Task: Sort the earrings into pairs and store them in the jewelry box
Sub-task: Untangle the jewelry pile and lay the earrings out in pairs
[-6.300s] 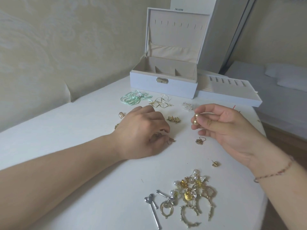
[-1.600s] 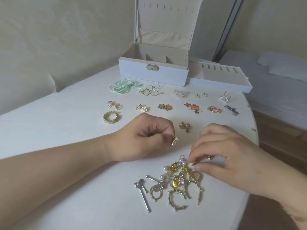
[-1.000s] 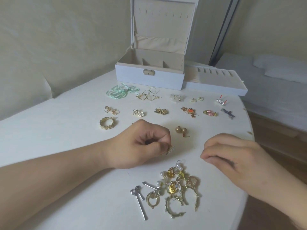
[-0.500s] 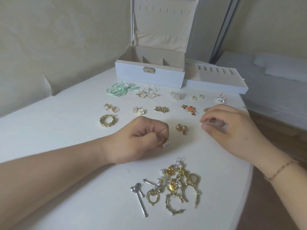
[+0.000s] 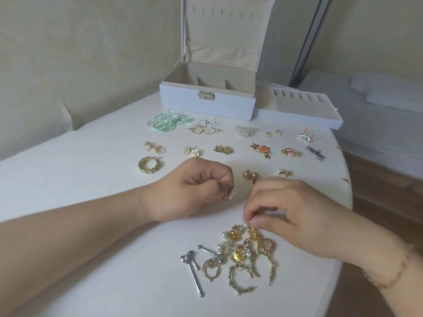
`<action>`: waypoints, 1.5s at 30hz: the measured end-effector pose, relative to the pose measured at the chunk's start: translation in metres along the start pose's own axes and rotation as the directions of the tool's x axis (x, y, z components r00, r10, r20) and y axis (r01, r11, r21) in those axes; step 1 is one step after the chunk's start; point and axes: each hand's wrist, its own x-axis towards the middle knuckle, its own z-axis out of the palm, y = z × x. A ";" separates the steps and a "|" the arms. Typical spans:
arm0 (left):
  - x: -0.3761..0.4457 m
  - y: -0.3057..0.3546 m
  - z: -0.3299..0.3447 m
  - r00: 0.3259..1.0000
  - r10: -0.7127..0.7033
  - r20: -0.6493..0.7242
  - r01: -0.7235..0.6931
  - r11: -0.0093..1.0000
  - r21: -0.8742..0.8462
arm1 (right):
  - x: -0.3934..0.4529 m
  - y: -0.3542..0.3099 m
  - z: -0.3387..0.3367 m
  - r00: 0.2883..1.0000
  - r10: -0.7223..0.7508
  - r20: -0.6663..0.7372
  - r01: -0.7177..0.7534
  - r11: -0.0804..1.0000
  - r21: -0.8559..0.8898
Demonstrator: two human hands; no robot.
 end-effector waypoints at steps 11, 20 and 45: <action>0.000 0.000 0.000 1.000 -0.006 -0.003 0.006 1.000 0.001 | -0.005 -0.003 -0.011 0.980 0.160 -0.120 -0.088 0.882 0.463; -0.002 0.001 0.000 0.998 0.044 -0.050 -0.040 0.997 0.068 | -0.006 0.000 -0.010 0.969 0.203 -0.140 -0.077 0.788 0.611; 0.005 0.008 0.002 0.991 -0.040 -0.124 -0.013 0.918 -0.395 | 0.021 -0.030 -0.005 0.863 0.208 -0.460 -0.024 0.927 0.375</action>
